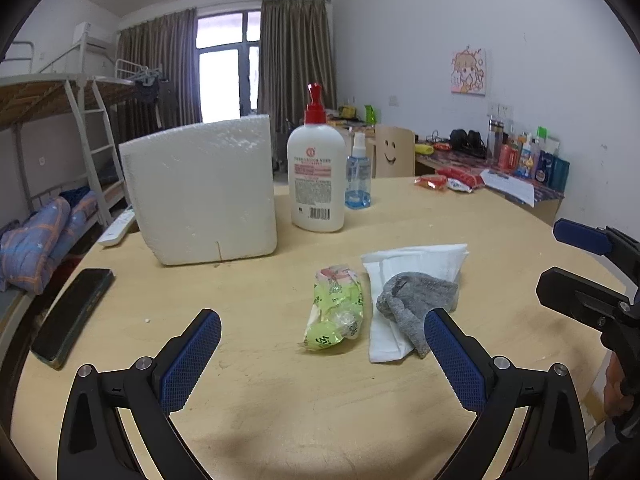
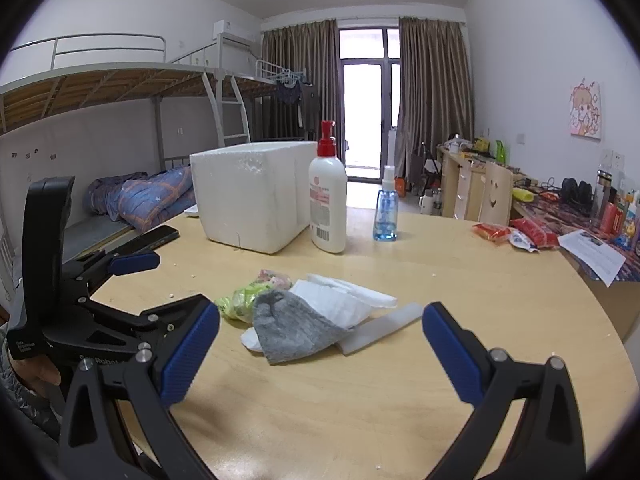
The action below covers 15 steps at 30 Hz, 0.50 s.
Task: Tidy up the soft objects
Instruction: 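Grasp the green snack packet with the left tool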
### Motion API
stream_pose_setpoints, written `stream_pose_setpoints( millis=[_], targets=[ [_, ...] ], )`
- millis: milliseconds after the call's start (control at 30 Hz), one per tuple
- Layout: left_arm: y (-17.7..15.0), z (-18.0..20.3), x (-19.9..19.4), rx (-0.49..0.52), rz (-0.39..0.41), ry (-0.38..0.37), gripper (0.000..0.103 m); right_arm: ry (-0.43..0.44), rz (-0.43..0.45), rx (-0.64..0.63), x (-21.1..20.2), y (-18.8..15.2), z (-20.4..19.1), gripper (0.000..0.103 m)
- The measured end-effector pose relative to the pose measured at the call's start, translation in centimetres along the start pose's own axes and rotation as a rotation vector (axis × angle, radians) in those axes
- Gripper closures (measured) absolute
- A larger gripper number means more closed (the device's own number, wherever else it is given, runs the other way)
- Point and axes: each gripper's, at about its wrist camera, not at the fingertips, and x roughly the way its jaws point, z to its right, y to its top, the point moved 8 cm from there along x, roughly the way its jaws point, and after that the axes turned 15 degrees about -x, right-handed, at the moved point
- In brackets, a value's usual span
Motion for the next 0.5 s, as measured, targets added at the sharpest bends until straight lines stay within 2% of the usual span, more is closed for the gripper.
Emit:
stream_pose_setpoints(
  millis=[167, 400, 500],
  targets=[
    [0.0, -0.4, 1.5, -0.027, -0.047, -0.012, 0.001, 0.015, -0.017, 0.010, 1.0, -0.3, 0.3, 0.001],
    [-0.4, -0.9, 3.7, -0.066, -0.146, -0.021, 0.014, 0.046, -0.046, 0.039, 2.3, -1.0, 0.5, 0.001],
    [-0.8, -1.0, 4.6, -0.089, -0.209, -0.031, 0.024, 0.052, -0.054, 0.040, 2.6, -1.1, 0.4, 0.001]
  ],
)
